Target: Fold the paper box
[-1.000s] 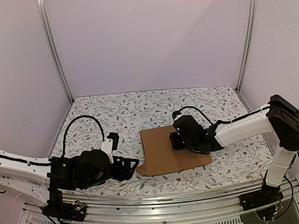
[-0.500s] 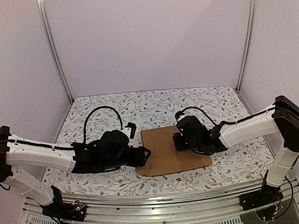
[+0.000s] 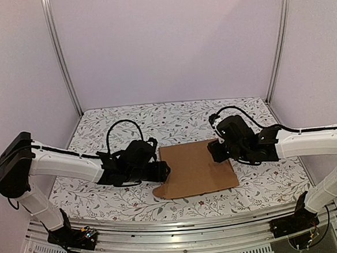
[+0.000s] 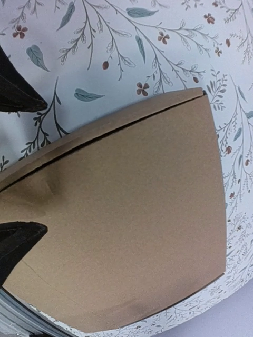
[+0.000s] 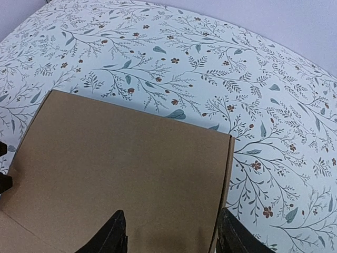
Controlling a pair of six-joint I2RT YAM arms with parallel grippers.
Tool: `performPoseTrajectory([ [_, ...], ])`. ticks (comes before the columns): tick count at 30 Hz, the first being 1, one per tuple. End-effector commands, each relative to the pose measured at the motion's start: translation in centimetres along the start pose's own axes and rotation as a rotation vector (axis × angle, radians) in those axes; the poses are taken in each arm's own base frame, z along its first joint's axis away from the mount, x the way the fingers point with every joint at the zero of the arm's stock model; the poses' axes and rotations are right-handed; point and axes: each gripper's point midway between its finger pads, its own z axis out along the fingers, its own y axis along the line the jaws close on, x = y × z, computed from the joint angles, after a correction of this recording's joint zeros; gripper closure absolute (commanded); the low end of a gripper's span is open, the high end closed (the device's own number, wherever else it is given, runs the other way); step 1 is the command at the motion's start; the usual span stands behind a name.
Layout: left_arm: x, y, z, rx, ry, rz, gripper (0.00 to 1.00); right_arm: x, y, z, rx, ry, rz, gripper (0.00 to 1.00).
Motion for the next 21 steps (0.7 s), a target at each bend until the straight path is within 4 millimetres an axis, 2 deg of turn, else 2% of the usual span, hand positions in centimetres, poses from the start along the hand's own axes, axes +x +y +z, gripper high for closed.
performPoseTrajectory([
  [1,-0.1,0.6,1.0,0.001,0.039,-0.026,0.31,1.3,-3.3,-0.3,0.073,0.096,-0.073,0.42],
  [5,0.1,1.3,1.8,0.005,0.060,-0.046,0.37,2.6,-4.5,0.5,0.037,0.165,-0.035,0.40],
  [8,0.6,2.0,2.3,-0.002,0.086,-0.055,0.43,3.8,-4.4,1.3,-0.013,0.213,-0.002,0.41],
  [9,0.1,1.8,2.4,0.017,0.066,-0.065,0.44,4.2,-4.5,1.7,-0.023,0.228,0.009,0.41],
  [14,0.5,2.6,3.1,0.018,0.081,-0.088,0.54,5.8,-4.6,3.0,-0.071,0.275,0.078,0.44],
  [21,0.3,4.1,2.9,-0.001,0.080,-0.099,0.61,8.1,-5.4,4.1,-0.085,0.329,0.162,0.46],
])
